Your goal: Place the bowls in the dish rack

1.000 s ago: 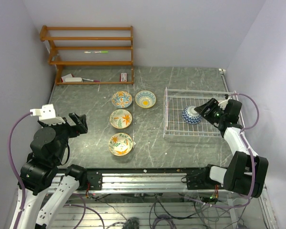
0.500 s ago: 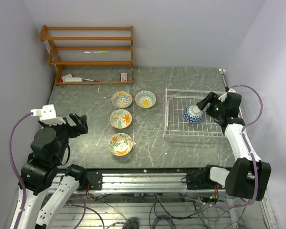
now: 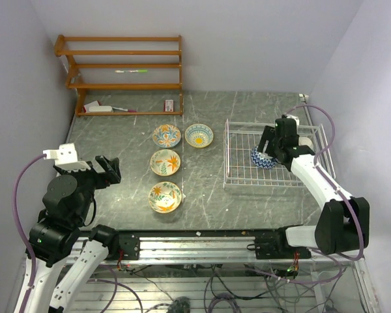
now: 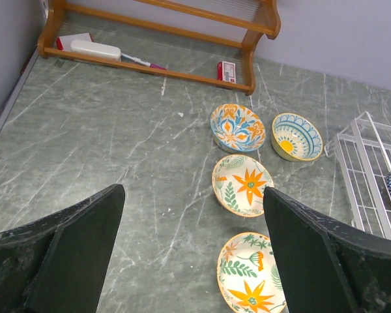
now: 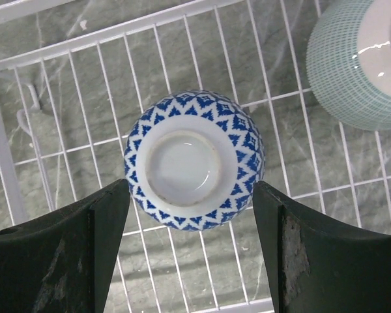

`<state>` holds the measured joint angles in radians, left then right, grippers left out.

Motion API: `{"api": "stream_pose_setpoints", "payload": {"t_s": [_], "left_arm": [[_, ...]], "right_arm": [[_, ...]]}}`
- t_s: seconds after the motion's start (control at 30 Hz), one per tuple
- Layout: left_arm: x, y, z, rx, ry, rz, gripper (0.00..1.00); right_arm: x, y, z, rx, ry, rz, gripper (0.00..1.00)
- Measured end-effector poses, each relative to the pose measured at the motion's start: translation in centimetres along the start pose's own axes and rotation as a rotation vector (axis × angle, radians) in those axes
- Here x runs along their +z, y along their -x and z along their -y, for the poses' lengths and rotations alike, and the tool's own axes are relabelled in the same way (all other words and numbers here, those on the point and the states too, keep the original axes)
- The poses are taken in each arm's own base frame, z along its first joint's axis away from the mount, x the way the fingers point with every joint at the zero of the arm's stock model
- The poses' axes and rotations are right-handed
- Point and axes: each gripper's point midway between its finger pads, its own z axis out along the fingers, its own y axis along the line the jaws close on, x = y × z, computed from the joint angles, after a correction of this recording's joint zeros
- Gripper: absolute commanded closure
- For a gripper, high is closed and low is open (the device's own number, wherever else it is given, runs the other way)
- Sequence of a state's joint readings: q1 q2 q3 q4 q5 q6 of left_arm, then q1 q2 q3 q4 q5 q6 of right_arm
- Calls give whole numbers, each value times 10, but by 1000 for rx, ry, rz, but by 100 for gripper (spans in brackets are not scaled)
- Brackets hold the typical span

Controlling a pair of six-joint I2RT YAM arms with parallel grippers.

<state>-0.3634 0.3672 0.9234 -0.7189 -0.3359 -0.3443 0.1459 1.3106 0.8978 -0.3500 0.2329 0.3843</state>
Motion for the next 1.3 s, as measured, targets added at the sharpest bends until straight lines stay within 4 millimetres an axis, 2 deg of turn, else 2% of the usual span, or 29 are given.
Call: {"api": "stream_pose_setpoints", "payload": {"t_s": [0.27, 0.6, 0.63, 0.8, 0.9, 1.07, 1.13, 1.3], "left_arm": [[0, 0, 0, 1, 0, 0, 2], [0, 2, 1, -1, -3, 7, 2], [1, 2, 1, -2, -3, 10, 2], [1, 2, 1, 2, -3, 9, 2], [1, 2, 1, 2, -3, 9, 2], [2, 1, 1, 5, -3, 8, 2], [2, 1, 1, 7, -4, 8, 2], [2, 1, 2, 13, -11, 7, 2]], "right_arm": [[10, -8, 8, -17, -54, -25, 26], [16, -8, 7, -17, -57, -24, 37], [16, -8, 6, -16, -56, -20, 40], [18, -4, 7, -14, -62, -5, 76], [17, 0, 3, 1, -50, 9, 83], [13, -1, 8, 6, -76, 8, 85], [5, 1, 13, 9, -94, 20, 84], [-24, 23, 19, 38, -98, 115, 69]]}}
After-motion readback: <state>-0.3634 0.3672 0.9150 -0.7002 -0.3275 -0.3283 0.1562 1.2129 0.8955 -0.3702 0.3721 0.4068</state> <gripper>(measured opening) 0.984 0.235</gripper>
